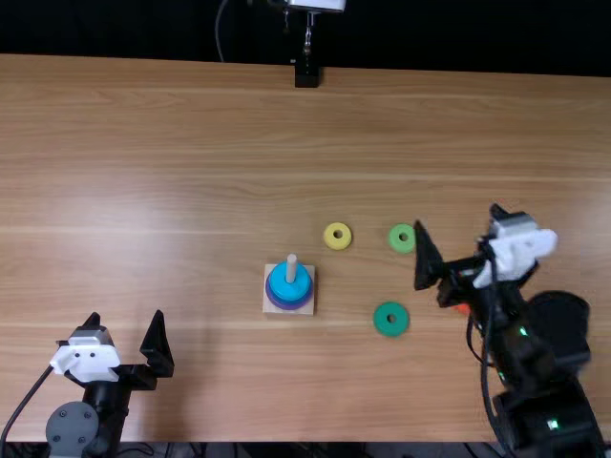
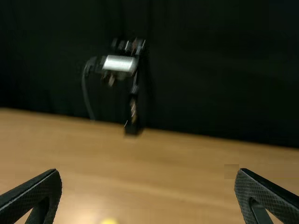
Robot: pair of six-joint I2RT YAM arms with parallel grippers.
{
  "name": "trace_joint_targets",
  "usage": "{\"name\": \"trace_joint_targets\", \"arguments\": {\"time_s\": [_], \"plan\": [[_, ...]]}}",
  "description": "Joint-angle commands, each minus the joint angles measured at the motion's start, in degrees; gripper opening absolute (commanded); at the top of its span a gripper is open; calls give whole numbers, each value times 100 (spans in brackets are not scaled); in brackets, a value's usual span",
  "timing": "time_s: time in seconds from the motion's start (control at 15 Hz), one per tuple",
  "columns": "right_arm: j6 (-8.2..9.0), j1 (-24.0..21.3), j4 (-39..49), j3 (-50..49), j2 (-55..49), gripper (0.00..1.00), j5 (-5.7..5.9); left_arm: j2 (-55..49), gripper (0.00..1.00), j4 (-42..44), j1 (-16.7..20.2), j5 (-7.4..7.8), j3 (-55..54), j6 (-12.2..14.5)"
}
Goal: Build the Hanoi tower: stack the rings onto the peg from bottom to top in this color order: purple, dark blue, light blue, dark green, light green, yellow, orange.
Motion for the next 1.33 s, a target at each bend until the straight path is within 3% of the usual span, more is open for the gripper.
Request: {"name": "trace_joint_targets", "arguments": {"time_s": [0.0, 0.2, 0.33, 1.27], "plan": [[31, 195, -238, 422, 331, 100, -21, -69, 100, -107, 12, 79, -317, 25], [-22, 406, -1915, 783, 1131, 100, -21, -69, 100, -107, 12, 79, -317, 25], [42, 432, -2706, 818, 1517, 100, -53, -69, 100, -107, 12, 79, -317, 25], [52, 432, -2822, 545, 3715, 100, -63, -69, 100, -107, 12, 68, -317, 25]]}}
